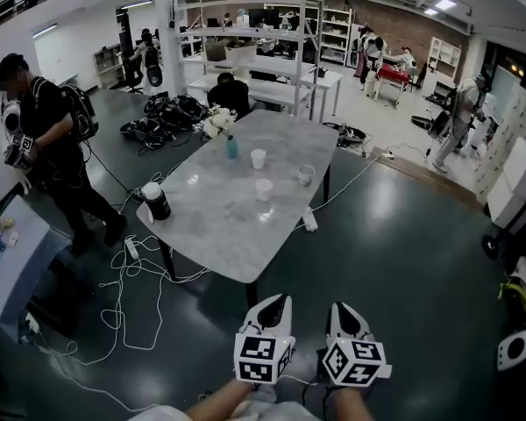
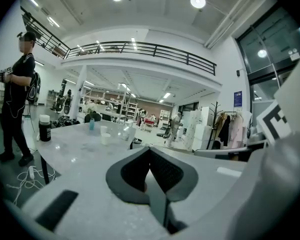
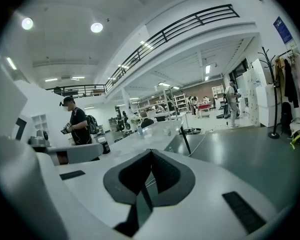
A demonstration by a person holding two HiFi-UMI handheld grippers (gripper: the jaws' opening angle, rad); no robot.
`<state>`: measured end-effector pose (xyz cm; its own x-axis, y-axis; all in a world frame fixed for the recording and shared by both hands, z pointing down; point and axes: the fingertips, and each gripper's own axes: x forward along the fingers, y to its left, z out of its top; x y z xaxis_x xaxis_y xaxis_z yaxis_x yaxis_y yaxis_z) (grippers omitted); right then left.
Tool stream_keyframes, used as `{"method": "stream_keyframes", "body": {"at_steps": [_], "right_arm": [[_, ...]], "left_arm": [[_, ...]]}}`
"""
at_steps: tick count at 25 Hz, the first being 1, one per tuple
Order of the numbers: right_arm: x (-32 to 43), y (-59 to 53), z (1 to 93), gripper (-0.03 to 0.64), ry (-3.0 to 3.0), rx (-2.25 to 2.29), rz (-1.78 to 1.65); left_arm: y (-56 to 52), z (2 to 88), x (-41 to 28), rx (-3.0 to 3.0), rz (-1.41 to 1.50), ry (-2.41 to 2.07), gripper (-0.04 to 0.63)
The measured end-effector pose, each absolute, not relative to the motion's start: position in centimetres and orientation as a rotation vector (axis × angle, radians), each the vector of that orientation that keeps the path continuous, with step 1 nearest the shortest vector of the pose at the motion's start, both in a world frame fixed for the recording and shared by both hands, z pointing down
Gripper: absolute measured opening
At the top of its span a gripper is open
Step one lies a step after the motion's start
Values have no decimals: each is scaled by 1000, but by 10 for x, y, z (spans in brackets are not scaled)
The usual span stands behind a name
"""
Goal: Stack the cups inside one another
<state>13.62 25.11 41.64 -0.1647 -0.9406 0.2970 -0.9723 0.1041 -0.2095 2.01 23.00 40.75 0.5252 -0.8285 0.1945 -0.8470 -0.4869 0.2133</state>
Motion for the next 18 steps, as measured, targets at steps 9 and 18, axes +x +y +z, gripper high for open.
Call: {"method": "stream_keyframes", "body": {"at_steps": [9, 18], "right_arm": [[135, 171, 409, 8, -2197, 1962, 504], [131, 122, 428, 8, -2179, 1948, 540]], "left_arm": [[146, 403, 11, 2458, 49, -1371, -5], [101, 420, 10, 2452, 88, -1354, -5]]}}
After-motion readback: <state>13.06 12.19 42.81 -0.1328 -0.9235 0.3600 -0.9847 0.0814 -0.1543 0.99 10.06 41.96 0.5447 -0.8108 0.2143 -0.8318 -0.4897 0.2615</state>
